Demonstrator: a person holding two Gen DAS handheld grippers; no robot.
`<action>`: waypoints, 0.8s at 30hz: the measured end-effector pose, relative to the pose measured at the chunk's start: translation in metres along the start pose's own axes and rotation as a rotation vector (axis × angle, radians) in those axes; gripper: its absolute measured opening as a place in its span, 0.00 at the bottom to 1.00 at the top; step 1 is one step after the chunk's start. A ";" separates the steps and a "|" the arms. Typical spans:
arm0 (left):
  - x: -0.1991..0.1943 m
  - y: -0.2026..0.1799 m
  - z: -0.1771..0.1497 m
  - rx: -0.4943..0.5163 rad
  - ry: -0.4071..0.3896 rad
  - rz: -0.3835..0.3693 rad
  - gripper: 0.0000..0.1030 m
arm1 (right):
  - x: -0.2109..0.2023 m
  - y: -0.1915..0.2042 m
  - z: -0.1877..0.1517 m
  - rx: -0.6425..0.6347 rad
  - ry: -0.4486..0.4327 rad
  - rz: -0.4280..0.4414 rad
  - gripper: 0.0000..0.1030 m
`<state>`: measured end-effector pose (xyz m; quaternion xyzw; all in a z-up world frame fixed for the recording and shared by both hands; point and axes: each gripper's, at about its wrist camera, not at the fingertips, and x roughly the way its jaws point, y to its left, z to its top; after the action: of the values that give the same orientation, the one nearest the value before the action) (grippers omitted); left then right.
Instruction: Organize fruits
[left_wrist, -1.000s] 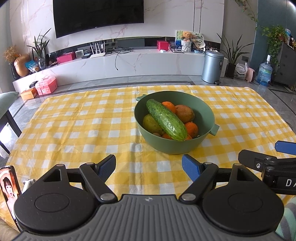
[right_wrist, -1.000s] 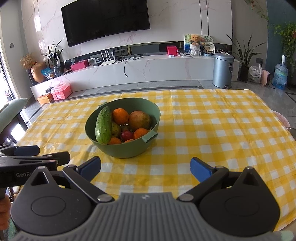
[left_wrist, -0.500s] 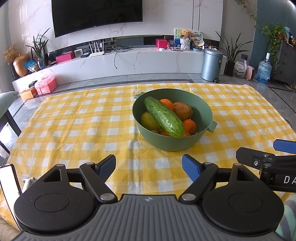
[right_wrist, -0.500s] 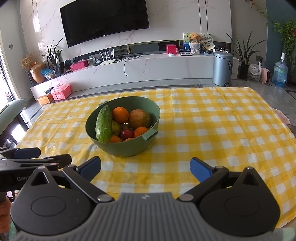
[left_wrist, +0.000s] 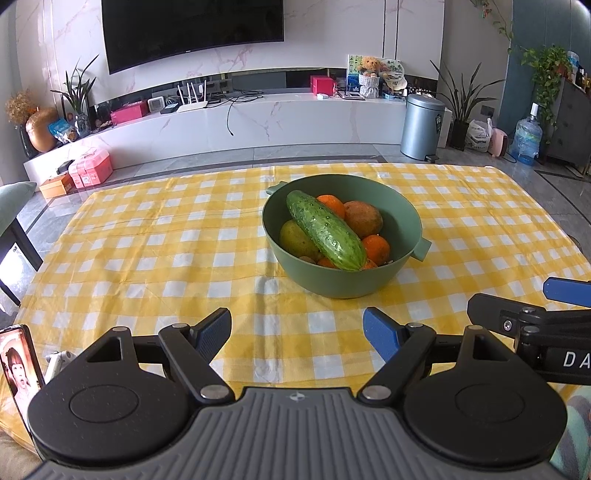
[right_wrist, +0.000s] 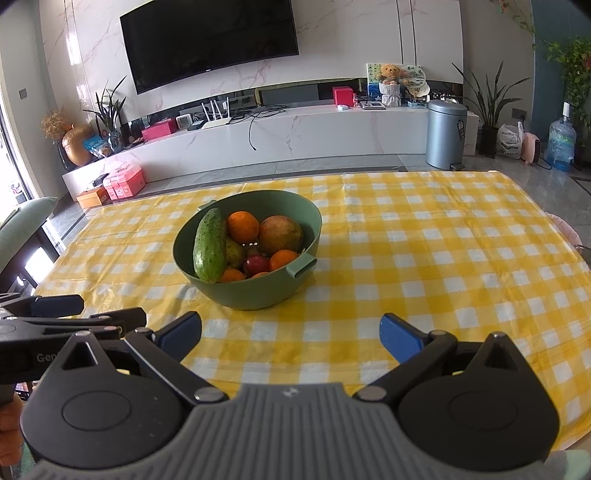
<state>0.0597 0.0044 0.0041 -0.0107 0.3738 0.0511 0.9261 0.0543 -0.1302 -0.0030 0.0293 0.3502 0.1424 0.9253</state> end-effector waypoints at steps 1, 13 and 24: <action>0.001 0.000 0.001 0.000 0.001 -0.001 0.92 | 0.000 0.000 0.000 0.000 -0.001 0.000 0.96; -0.002 -0.002 0.001 -0.002 -0.001 0.000 0.92 | 0.000 0.000 0.000 0.000 0.000 0.000 0.96; -0.007 0.001 0.003 -0.015 -0.002 0.001 0.92 | 0.000 0.000 0.000 0.000 0.000 0.002 0.96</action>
<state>0.0562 0.0049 0.0110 -0.0172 0.3726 0.0544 0.9262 0.0543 -0.1304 -0.0031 0.0294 0.3502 0.1434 0.9252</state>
